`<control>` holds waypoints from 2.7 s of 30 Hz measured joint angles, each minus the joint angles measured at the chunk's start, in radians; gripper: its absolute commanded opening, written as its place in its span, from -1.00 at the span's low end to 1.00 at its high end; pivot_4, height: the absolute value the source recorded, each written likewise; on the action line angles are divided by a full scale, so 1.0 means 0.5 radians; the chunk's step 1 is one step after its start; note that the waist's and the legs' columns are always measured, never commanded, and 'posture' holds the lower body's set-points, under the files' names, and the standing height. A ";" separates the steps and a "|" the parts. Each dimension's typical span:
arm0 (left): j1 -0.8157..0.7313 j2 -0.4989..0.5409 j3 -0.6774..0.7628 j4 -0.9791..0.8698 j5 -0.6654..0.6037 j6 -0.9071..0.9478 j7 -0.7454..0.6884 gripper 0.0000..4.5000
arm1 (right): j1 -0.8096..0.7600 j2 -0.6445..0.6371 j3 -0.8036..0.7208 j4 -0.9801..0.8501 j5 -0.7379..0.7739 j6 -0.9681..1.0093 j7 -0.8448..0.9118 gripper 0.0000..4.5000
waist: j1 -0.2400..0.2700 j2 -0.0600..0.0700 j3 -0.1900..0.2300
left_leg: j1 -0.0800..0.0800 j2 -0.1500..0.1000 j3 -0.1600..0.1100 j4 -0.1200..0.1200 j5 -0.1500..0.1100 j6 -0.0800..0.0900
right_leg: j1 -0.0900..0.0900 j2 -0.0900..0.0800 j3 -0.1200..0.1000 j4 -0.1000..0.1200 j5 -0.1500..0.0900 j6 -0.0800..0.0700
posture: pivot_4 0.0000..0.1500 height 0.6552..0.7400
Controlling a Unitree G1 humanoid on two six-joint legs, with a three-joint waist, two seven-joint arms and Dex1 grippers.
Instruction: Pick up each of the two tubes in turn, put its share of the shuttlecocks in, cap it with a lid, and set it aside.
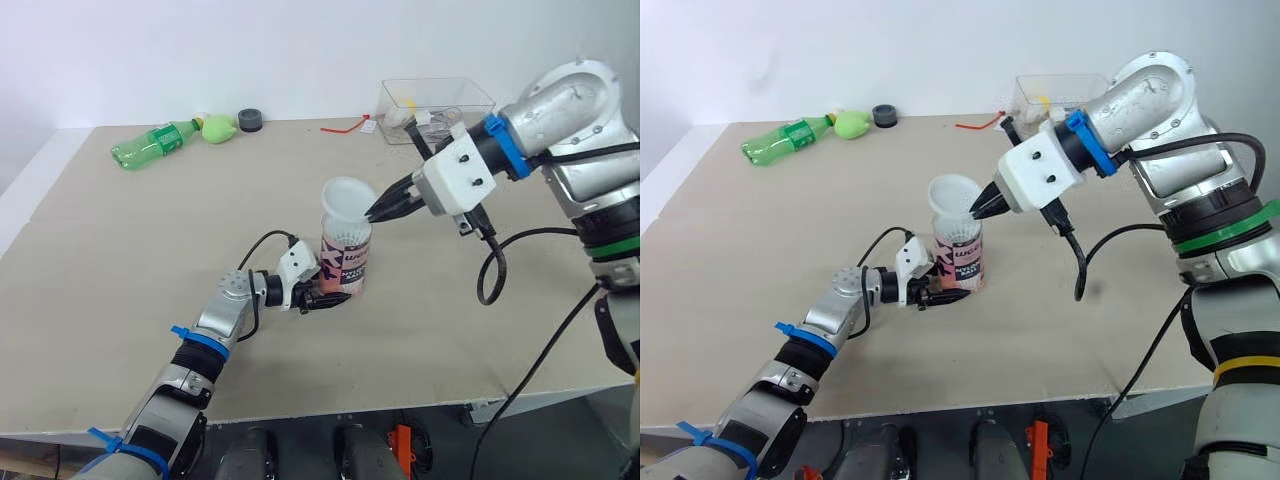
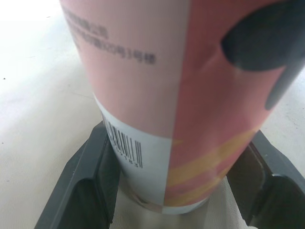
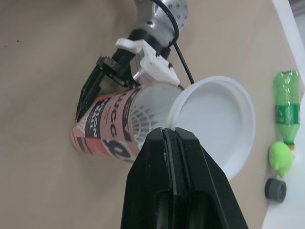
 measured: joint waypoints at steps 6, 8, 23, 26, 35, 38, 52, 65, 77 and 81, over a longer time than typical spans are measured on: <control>-0.006 -0.002 -0.001 0.006 0.004 -0.004 -0.015 0.19 | -0.036 -0.017 0.188 0.007 0.094 -0.029 0.001 -0.96 | 0.000 0.000 0.000 | -0.001 0.000 -0.001 0.000 -0.001 0.000 | -0.001 -0.001 -0.002 0.000 -0.001 -0.002 | 1.00 1.00; -0.006 -0.002 -0.001 0.006 0.004 -0.004 -0.015 0.19 | -0.051 -0.031 0.240 0.004 0.118 -0.033 0.001 -0.96 | 0.000 0.000 0.000 | -0.001 0.000 -0.001 0.000 -0.001 0.000 | -0.001 -0.001 -0.003 0.000 -0.001 -0.002 | 1.00 1.00; -0.002 -0.004 -0.002 -0.005 0.003 0.014 -0.013 0.19 | -0.170 -0.034 0.393 0.151 0.074 -0.146 0.002 -0.96 | 0.000 0.000 0.000 | -0.001 0.000 -0.001 0.000 -0.001 0.000 | -0.001 -0.004 -0.007 0.000 -0.001 -0.003 | 1.00 1.00; -0.002 -0.004 -0.003 -0.009 0.003 0.018 -0.014 0.19 | -0.186 -0.034 0.414 0.156 0.078 -0.152 0.002 -0.96 | 0.001 0.000 0.000 | -0.001 0.000 -0.003 0.000 -0.001 0.000 | 0.000 -0.005 -0.009 0.000 -0.001 -0.004 | 1.00 1.00; -0.002 -0.004 -0.009 -0.015 0.004 0.023 -0.014 0.19 | -0.192 -0.074 0.457 0.139 0.119 -0.141 0.002 -0.96 | 0.001 0.000 0.000 | -0.001 0.000 -0.003 0.000 -0.001 0.000 | 0.000 -0.006 -0.010 0.000 -0.002 -0.005 | 1.00 1.00; 0.001 -0.005 -0.009 -0.019 0.004 0.023 -0.013 0.19 | -0.196 -0.086 0.466 0.125 0.130 -0.135 0.002 -0.96 | 0.001 0.000 0.000 | -0.001 0.000 -0.003 0.000 -0.001 0.000 | 0.000 -0.006 -0.010 0.000 -0.002 -0.005 | 1.00 1.00; 0.022 -0.005 -0.007 -0.057 0.002 0.047 -0.010 0.19 | -0.198 -0.114 0.493 0.118 0.162 -0.080 0.002 -0.96 | 0.001 0.000 0.000 | -0.002 0.000 -0.003 0.000 -0.002 -0.001 | 0.000 -0.008 -0.011 0.000 -0.003 -0.006 | 1.00 1.00; 0.031 -0.008 -0.005 -0.070 0.000 0.051 -0.008 0.19 | -0.247 -0.118 0.582 0.114 0.216 -0.041 0.005 -0.31 | 0.001 0.000 0.000 | -0.002 0.000 -0.003 0.000 -0.003 -0.001 | -0.001 -0.008 -0.012 0.000 -0.003 -0.007 | 1.00 1.00; 0.038 -0.002 0.004 -0.081 -0.004 0.064 -0.017 0.19 | -0.250 -0.087 0.330 0.143 0.493 0.490 0.007 -0.17 | 0.003 0.000 0.000 | -0.003 0.000 -0.004 0.000 -0.003 -0.001 | -0.001 -0.013 -0.013 0.000 -0.003 -0.008 | 1.00 1.00; 0.036 0.000 0.005 -0.079 -0.003 0.064 -0.022 0.19 | -0.252 0.026 -0.030 0.246 0.608 0.952 -0.016 -0.40 | 0.005 0.000 0.000 | -0.003 0.001 -0.006 0.000 -0.003 -0.001 | 0.000 -0.014 -0.016 0.000 -0.001 -0.012 | 1.00 1.00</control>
